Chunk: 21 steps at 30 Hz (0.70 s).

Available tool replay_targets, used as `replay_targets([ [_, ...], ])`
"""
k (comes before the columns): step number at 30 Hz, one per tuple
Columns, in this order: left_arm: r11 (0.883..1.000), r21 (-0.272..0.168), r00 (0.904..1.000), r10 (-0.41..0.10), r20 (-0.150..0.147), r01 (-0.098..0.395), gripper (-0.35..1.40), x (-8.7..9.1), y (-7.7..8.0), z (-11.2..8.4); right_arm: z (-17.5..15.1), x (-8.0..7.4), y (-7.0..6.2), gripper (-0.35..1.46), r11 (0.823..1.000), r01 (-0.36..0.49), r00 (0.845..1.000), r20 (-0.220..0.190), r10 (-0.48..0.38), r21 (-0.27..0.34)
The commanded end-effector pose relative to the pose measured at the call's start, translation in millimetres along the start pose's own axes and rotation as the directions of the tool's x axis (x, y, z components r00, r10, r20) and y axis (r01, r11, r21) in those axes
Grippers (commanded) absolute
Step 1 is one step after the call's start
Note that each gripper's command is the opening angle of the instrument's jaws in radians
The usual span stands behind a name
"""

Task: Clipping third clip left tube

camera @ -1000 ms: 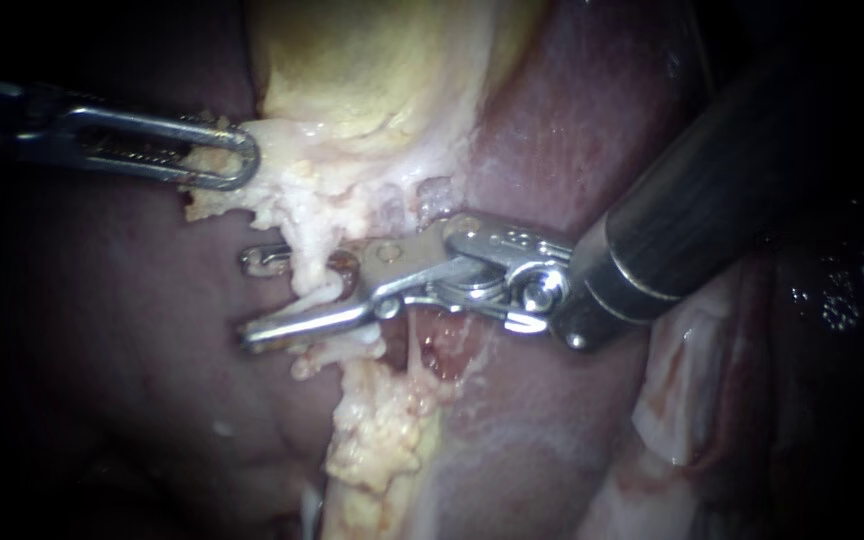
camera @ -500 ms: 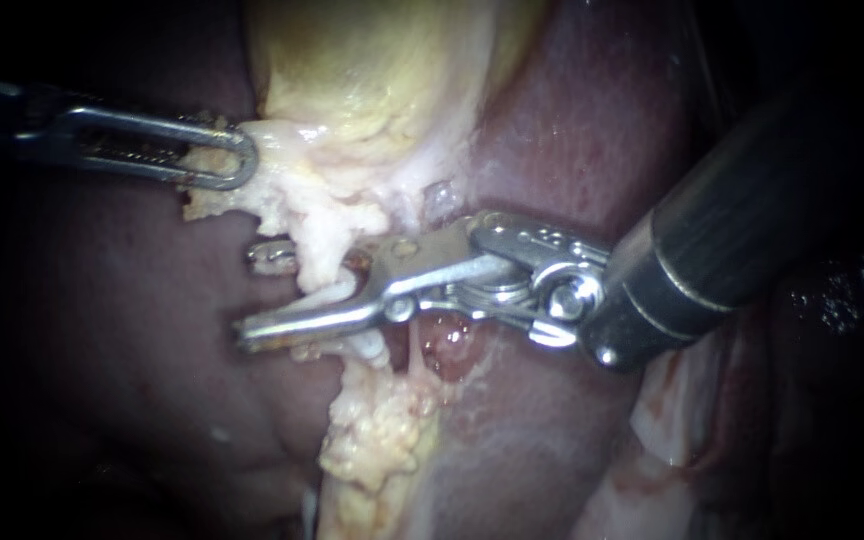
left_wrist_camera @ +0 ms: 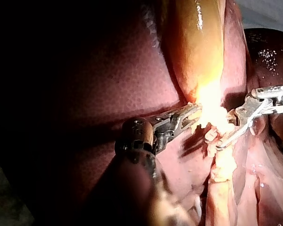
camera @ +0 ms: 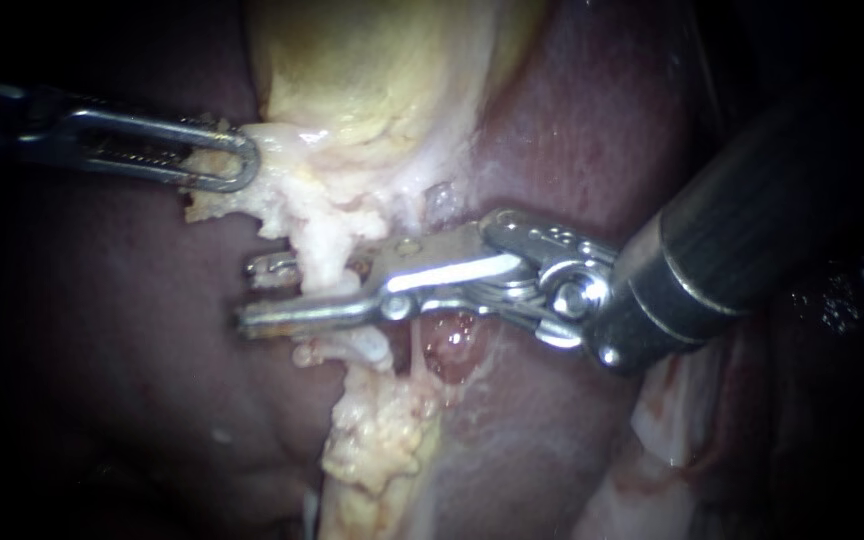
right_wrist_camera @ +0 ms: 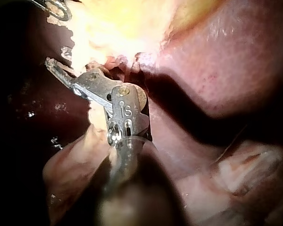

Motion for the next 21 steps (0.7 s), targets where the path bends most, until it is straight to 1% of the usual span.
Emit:
replay_targets([
  [1,1.0,-0.001,1.0,0.0,0.0,0.0,-0.35,0.0,0.0,0.0,-0.1,-0.1,0.0,-0.15,1.0,-0.006,1.0,0.0,0.006,0.0],
  [3,1.0,-0.001,1.0,0.0,0.0,0.0,-0.35,0.0,0.0,0.0,-0.3,-0.1,0.0,-0.3,1.0,-0.029,1.0,-0.001,0.029,0.001],
  [4,1.0,-0.001,1.0,0.0,0.0,0.0,-0.35,0.0,0.0,0.0,-0.4,-0.2,0.0,-0.35,0.999,-0.035,0.999,-0.001,0.035,0.002],
  [6,1.0,-0.001,1.0,0.0,0.0,0.0,-0.35,0.0,0.0,0.0,-0.4,-0.3,0.0,-0.35,0.999,-0.04,0.999,-0.004,0.04,0.003],
  [11,1.0,-0.001,1.0,0.0,0.0,0.0,-0.35,0.0,0.0,0.0,-0.3,-0.6,0.0,-0.35,0.999,-0.046,0.999,0.024,0.046,-0.008],
  [21,1.0,-0.001,1.0,0.0,0.0,0.0,-0.35,0.0,0.0,0.0,-0.5,-0.6,0.3,-0.35,0.999,-0.046,0.999,0.024,0.046,-0.009],
])
